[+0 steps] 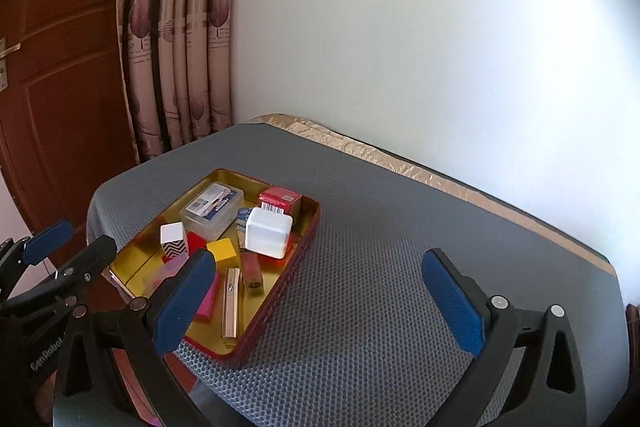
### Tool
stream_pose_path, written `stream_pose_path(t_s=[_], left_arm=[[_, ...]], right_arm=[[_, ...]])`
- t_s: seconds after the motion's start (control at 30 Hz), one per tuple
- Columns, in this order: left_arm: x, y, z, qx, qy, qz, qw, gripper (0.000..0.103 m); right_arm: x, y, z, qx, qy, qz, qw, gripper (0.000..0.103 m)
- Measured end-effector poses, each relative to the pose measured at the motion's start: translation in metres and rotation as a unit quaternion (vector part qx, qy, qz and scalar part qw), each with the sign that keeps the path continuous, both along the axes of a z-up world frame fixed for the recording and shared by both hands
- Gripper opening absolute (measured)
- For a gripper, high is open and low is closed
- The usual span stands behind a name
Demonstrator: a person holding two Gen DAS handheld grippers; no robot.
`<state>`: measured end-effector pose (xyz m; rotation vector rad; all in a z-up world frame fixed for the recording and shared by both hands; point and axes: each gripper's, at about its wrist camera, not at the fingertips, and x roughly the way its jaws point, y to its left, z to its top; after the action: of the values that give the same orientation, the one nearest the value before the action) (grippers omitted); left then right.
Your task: Organize rigid objects
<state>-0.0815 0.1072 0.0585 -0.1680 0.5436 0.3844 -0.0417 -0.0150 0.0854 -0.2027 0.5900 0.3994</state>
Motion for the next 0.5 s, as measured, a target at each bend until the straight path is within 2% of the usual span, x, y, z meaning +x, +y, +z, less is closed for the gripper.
stream_pose_path(t_s=[0.1, 0.3, 0.43, 0.5], left_arm=[[-0.003, -0.001, 0.001, -0.003, -0.007, -0.007, 0.9999, 0.061], [-0.011, 0.006, 0.005, -0.022, -0.021, -0.007, 0.9995, 0.061], [-0.016, 0.003, 0.010, -0.010, -0.037, -0.011, 0.9992, 0.061], [-0.016, 0.001, 0.011, -0.007, -0.035, -0.019, 0.9992, 0.061]], right_arm=[[-0.001, -0.001, -0.001, 0.000, 0.007, -0.009, 1.000, 0.102], [-0.013, -0.004, 0.002, -0.011, -0.017, -0.041, 0.999, 0.102], [-0.021, 0.002, 0.003, -0.042, -0.049, -0.064, 0.996, 0.102], [-0.024, 0.005, 0.003, -0.050, -0.045, -0.060, 0.996, 0.102]])
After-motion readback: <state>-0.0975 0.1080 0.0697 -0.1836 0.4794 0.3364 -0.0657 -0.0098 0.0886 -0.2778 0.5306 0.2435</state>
